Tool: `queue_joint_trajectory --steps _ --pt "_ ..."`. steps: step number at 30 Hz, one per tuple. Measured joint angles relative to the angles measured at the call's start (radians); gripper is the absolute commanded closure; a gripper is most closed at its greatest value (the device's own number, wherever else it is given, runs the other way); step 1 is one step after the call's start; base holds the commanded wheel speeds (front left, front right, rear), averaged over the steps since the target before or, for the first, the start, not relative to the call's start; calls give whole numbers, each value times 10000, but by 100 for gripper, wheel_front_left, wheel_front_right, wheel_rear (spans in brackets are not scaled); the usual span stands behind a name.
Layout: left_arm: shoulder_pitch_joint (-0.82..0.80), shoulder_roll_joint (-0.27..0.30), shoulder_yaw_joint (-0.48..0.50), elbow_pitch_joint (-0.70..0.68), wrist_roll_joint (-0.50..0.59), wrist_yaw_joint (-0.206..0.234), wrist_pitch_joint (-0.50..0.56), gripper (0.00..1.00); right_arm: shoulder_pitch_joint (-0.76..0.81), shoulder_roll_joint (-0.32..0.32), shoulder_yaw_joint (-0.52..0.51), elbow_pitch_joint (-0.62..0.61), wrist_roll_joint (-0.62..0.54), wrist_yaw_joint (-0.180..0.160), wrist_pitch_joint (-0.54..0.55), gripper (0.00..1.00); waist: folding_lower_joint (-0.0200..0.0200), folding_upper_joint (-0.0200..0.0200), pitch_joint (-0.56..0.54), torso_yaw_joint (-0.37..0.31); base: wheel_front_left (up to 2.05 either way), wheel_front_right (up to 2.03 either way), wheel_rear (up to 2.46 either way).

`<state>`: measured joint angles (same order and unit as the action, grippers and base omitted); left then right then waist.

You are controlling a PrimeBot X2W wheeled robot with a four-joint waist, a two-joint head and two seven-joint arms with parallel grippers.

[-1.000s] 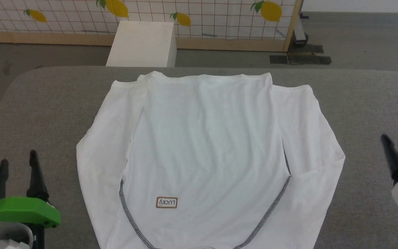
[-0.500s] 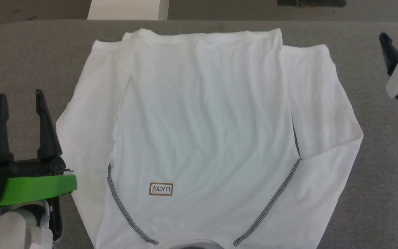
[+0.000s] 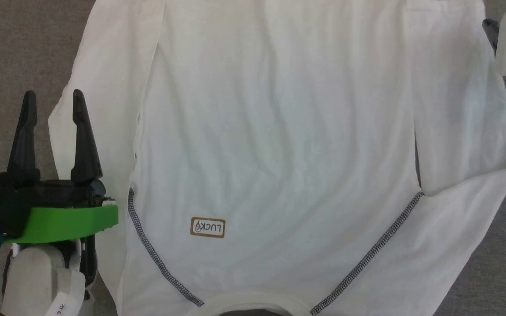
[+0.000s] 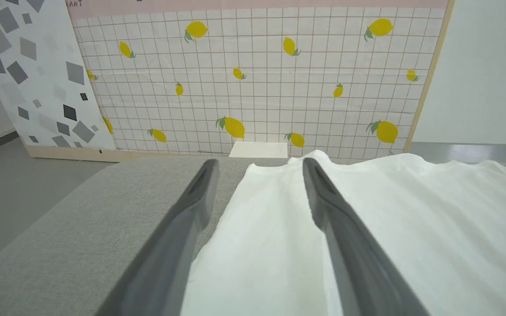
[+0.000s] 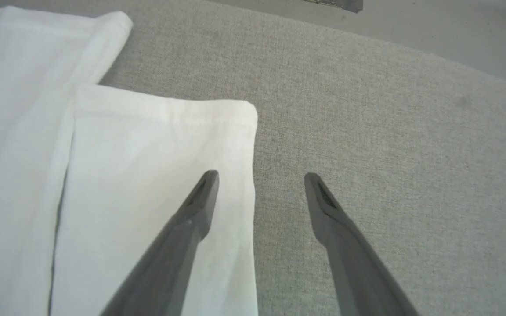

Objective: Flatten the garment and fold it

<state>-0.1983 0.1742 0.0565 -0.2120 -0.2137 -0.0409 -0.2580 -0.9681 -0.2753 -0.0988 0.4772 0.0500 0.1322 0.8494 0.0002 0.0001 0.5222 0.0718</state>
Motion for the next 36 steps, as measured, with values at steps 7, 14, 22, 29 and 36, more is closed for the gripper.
queue_joint_trajectory --steps 7,14,22,29,36 --pt "-112 -282 359 148 130 -351 0 0 -299 -96 447 357 48 -2 75 0 -1 0 680 297 0 0 0" --pt "-143 -552 658 449 410 -508 0 0 -459 -228 54 502 537 0 619 100 0 0 586 428 0 0 0" --pt "-37 -872 949 859 456 -612 0 0 1261 -546 -2234 -274 1636 0 -516 100 -1 0 -430 330 0 0 0" --pt "799 -1024 1323 1007 476 -639 0 0 4128 -871 -4612 -1482 1948 0 -259 100 -3 0 -1674 163 0 0 0" --pt "1449 -1095 1592 1014 541 -639 0 0 6019 -894 -5841 -2660 1881 0 90 100 -3 0 -2804 -113 0 0 0"
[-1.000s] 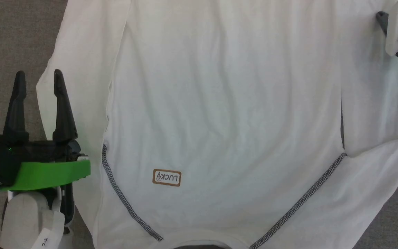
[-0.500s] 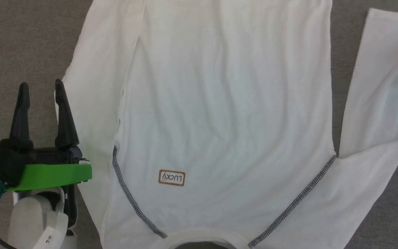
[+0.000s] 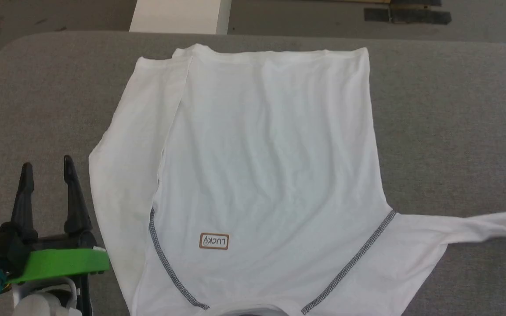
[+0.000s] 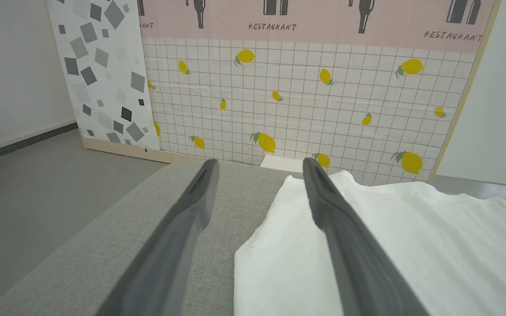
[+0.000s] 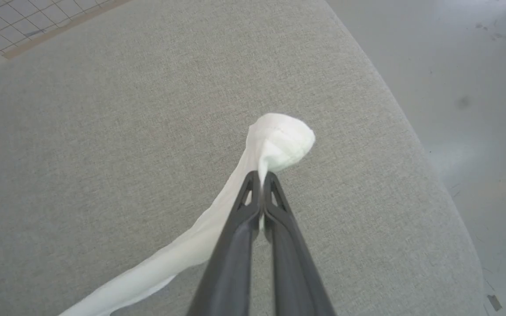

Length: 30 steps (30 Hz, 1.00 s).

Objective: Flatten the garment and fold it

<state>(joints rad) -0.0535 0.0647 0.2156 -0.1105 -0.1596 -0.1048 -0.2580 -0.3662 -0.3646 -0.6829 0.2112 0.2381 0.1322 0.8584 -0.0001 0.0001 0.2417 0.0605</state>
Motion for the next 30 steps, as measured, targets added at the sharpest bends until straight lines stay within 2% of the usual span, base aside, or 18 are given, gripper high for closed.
queue_joint_trajectory --steps 5,12,16,19,22,27,30 --pt "465 -44 121 -36 -2 4 0 0 835 -270 447 -577 61 -2 -63 100 0 0 -652 -190 0 0 0" --pt "1016 -73 198 -96 -17 98 0 0 1639 -462 2763 -3074 1264 0 8 100 0 0 -1420 -407 0 0 0" --pt "1051 -86 102 -151 -88 165 0 0 1714 -278 4383 -4569 2046 -2 359 100 0 0 -1707 -466 0 0 0" --pt "1052 -94 -4 -153 -88 176 0 0 1713 77 5881 -5095 2479 0 568 100 0 0 -1853 -458 0 0 0" --pt "1051 -100 -75 -150 -88 176 0 0 1662 756 7427 -5133 2667 -2 564 100 0 0 -1919 -391 0 0 0" --pt "1049 -107 -389 -90 -153 178 0 0 1598 2433 9423 -3969 2913 0 -228 100 0 0 -1971 -115 0 0 0" --pt "1049 -109 -570 -25 -251 268 -2 0 1383 2999 10454 -2911 3058 0 -890 100 0 0 -1953 103 0 0 0"
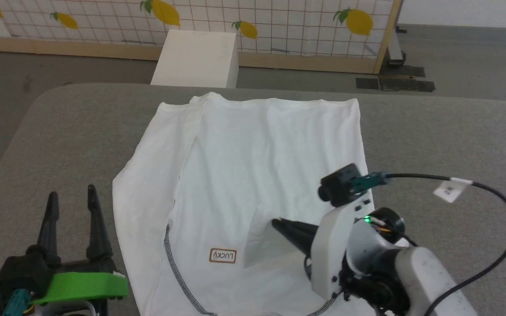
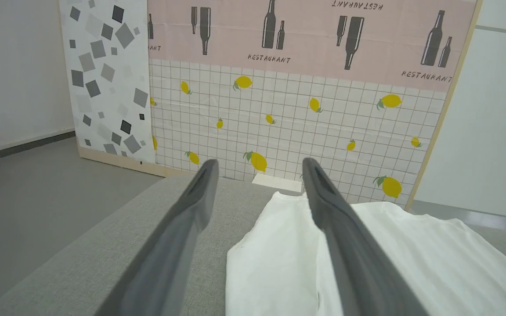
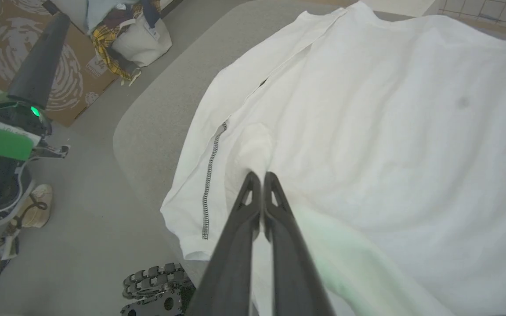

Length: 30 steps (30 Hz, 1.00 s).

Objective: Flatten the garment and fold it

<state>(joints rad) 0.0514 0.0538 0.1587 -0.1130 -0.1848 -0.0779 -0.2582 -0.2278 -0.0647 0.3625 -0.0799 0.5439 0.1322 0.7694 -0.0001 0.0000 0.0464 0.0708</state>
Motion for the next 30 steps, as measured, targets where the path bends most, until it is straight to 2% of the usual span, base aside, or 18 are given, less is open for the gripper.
queue_joint_trajectory --steps 8,12,13,14,17,20,24,30 --pt "-2 -6 -318 58 -194 113 2 0 -1104 119 2013 2817 780 -2 -1536 100 0 0 193 655 0 0 0" --pt "-4 -6 -382 81 -224 174 2 0 -1839 123 3081 3916 993 -2 -1801 100 0 0 402 812 0 0 0" --pt "-4 -6 -383 88 -240 176 2 0 -1937 125 3275 4094 1018 -2 -1801 59 0 0 438 832 0 0 0" --pt "-5 -6 -385 96 -249 180 2 0 -2056 121 3524 4255 1064 -2 -1812 0 0 0 483 849 0 0 0" --pt "-12 -6 -366 150 -247 186 2 0 -2407 130 3779 4372 1367 0 -2102 0 0 0 556 824 0 0 0" --pt "-12 -6 -295 259 -196 182 2 0 -2731 153 3452 4219 1678 0 -2731 0 0 0 542 696 0 0 0" --pt "-26 -6 -167 326 -136 165 2 0 -2837 54 1967 3672 1870 -2 -3793 0 0 0 452 471 0 0 0" --pt "-89 -8 -121 456 71 -4 0 0 -2322 -665 -974 2499 577 -2 -5659 0 0 0 309 109 0 0 0"
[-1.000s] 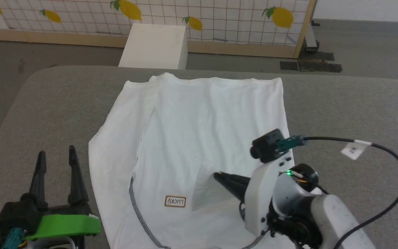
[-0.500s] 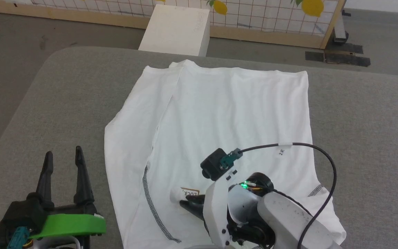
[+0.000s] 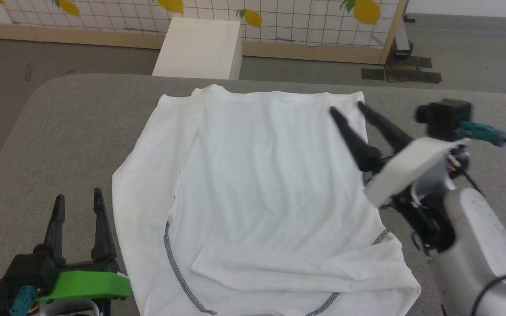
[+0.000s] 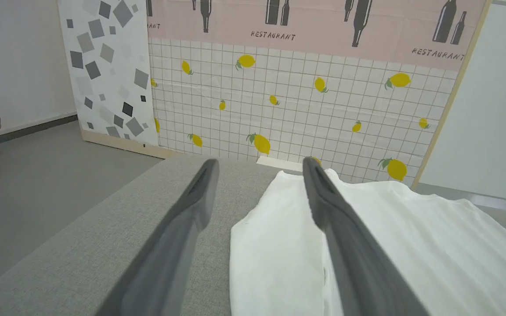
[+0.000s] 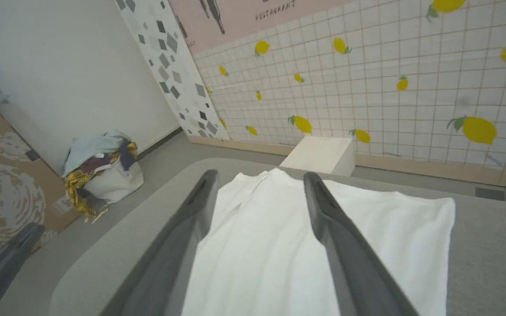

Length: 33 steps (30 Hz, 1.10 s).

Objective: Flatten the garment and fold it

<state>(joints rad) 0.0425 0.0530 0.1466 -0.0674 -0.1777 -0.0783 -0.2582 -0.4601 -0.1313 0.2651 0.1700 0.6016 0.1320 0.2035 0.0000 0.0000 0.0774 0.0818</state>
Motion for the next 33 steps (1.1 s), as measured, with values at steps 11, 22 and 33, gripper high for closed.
queue_joint_trajectory --steps 11,22,33 --pt "-399 0 -324 748 -19 -31 2 0 3391 491 -4119 -1898 -3010 0 -2849 0 0 0 24 -405 0 0 0" --pt "-3658 715 -663 2790 -821 -282 1379 0 4028 792 -5062 -2213 -2752 0 -3269 0 0 0 987 -441 0 0 0" --pt "-10246 2999 -1599 5279 -2794 -451 7689 0 2452 802 -4936 -2792 -2729 0 -3336 0 2 0 3546 -861 0 0 0"
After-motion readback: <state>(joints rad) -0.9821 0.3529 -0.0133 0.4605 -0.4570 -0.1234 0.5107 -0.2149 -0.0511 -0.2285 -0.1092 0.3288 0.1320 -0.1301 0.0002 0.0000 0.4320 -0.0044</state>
